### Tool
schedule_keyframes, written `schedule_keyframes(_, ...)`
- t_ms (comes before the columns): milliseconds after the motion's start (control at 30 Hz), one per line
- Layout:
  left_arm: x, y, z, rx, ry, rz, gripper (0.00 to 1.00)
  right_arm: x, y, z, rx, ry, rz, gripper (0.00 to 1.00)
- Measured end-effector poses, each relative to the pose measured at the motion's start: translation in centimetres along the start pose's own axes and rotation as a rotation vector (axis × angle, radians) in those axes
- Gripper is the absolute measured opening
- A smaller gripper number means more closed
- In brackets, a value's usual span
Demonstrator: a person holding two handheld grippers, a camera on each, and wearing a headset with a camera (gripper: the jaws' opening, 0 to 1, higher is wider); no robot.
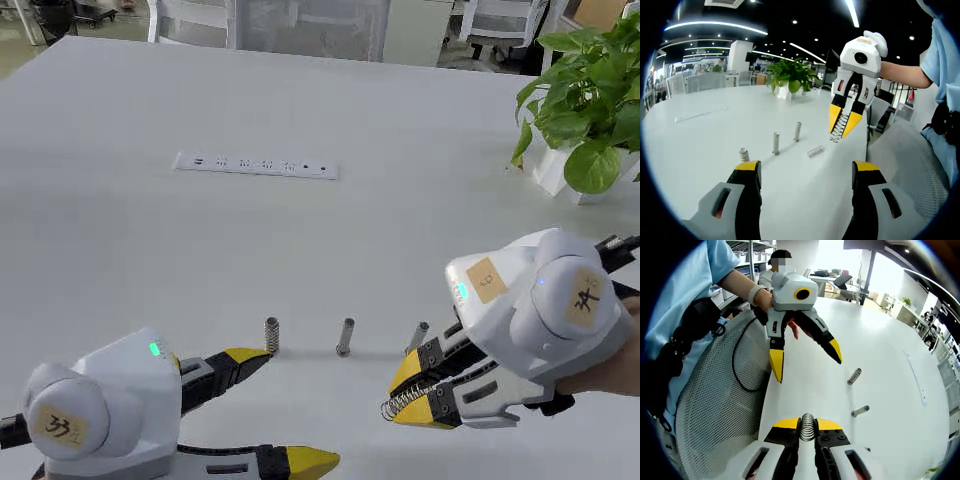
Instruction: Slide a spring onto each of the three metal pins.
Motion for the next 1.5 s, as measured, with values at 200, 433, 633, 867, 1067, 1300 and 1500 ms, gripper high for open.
schedule_keyframes(200,0.8,-0.5,-1.0,-0.003,0.054,-0.014,0.82,-0.7,-0.2,0.4,0.051,-0.003,-0.021,0.07)
schedule_keyframes(433,1.4,-1.1,-2.1,0.0,0.117,-0.02,0.92,-1.4,0.1,0.5,0.056,0.003,-0.028,0.08)
schedule_keyframes(633,2.1,-1.5,-2.8,0.009,0.169,-0.033,0.99,-2.0,-0.2,0.9,0.083,0.01,-0.04,0.08)
schedule_keyframes(867,2.4,-2.0,-3.6,-0.001,0.231,-0.048,0.99,-2.4,-0.4,0.9,0.104,0.01,-0.042,0.08)
schedule_keyframes(1067,2.2,-2.8,-3.7,0.02,0.232,-0.06,0.99,-3.0,-0.7,1.1,0.131,0.009,-0.054,0.08)
schedule_keyframes(1300,2.2,-3.1,-3.7,0.018,0.241,-0.076,0.98,-4.4,-0.3,0.6,0.164,-0.01,-0.086,0.08)
schedule_keyframes(1500,2.2,-3.1,-3.6,0.024,0.24,-0.074,0.97,-6.4,0.6,0.0,0.187,-0.024,-0.12,0.08)
Point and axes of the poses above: the centre of the closed fingertips' face, and the gripper's own axes: z roughly forward along the fingers, x roughly to its left, y roughly out of its top, the point moved 6 cm from there along -z, roughly backward along the fingers, and after that the axes turned 4 degrees about x, right-handed, at the moved point
